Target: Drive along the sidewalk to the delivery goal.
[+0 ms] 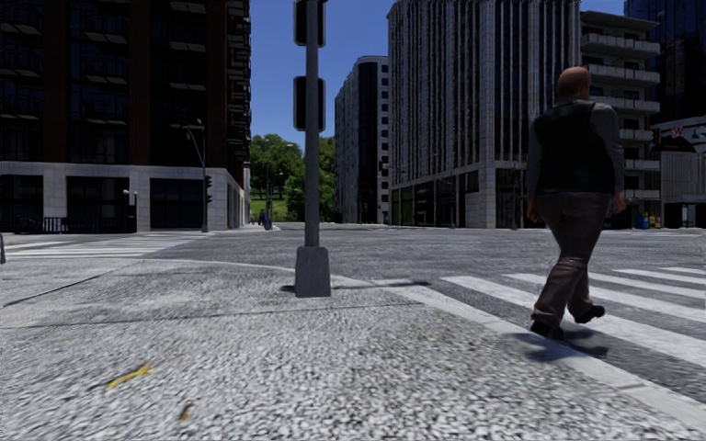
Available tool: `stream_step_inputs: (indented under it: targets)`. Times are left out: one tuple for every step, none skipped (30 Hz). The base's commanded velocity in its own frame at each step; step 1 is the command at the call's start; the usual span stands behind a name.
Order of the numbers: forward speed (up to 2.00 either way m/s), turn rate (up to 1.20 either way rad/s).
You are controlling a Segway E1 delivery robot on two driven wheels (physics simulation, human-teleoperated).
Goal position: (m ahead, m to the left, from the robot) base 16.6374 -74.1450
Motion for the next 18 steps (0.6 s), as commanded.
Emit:
stream_step_inputs:
  targets:
    - [1.08, -0.34]
    - [1.07, -0.43]
    - [1.06, -0.48]
    - [1.05, -0.53]
    - [0.97, -0.67]
    - [0.97, -0.67]
    - [0.93, -0.73]
    - [0.92, -0.75]
    - [0.92, -0.76]
    - [0.92, -0.76]
    - [0.92, -0.76]
    - [0.92, -0.76]
    - [0.92, -0.76]
    - [0.92, -0.76]
    - [0.92, -0.76]
    - [0.92, -0.76]
    - [0.92, -0.76]
    - [0.92, -0.76]
